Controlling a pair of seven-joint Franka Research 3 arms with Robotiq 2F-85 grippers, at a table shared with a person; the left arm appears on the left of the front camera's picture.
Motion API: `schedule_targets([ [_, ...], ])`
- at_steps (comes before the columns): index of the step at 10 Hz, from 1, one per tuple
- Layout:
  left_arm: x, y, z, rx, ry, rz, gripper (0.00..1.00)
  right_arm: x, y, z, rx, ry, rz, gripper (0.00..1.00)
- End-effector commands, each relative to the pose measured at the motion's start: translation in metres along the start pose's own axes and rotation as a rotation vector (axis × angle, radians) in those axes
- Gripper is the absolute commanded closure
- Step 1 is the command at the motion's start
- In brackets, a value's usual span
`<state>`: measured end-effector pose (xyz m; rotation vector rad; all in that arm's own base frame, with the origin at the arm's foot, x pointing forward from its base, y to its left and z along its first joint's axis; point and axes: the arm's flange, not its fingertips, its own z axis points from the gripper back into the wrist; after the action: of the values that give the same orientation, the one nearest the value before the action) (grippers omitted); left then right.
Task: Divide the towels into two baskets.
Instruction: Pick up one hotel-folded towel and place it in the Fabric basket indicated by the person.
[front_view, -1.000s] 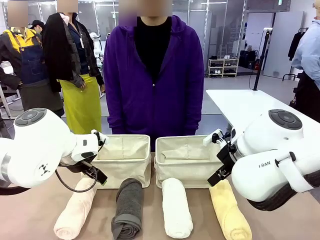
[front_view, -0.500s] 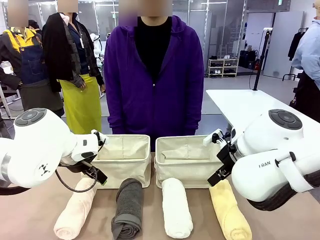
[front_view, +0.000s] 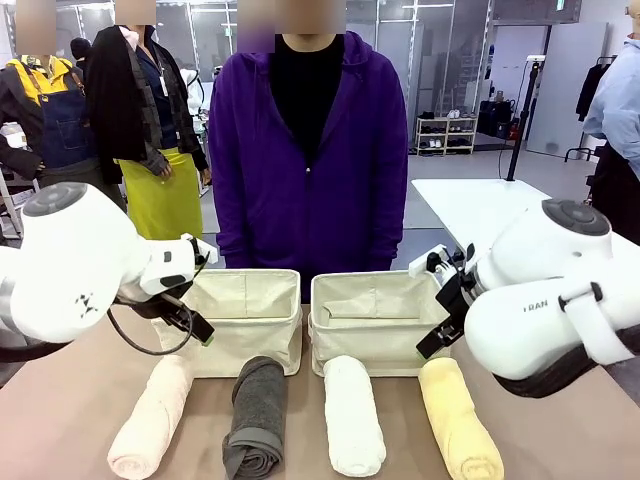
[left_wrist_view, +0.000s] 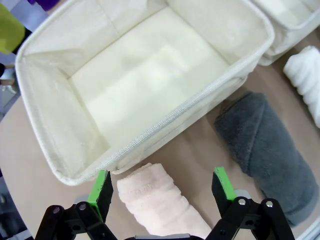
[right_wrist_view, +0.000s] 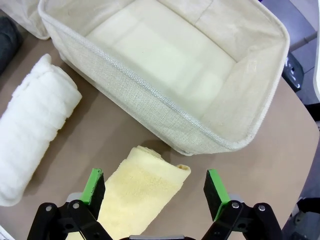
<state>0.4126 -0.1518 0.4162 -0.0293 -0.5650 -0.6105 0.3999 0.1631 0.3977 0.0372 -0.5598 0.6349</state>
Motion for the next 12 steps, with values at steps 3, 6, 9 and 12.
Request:
schedule_targets([
  [3,-0.002,0.027,0.049,-0.275,-0.036,0.120,0.00,0.006,-0.011,0.050,0.240,-0.004,-0.146,0.00],
  [6,-0.020,0.059,0.072,-0.533,-0.154,0.282,0.00,-0.011,-0.048,0.074,0.529,-0.084,-0.313,0.00],
  [9,-0.078,0.108,0.097,-0.756,-0.315,0.466,0.00,-0.067,-0.102,0.103,0.830,-0.189,-0.492,0.00],
  [12,-0.145,0.164,0.128,-0.732,-0.463,0.655,0.00,-0.148,-0.184,0.134,0.856,-0.358,-0.789,0.00],
])
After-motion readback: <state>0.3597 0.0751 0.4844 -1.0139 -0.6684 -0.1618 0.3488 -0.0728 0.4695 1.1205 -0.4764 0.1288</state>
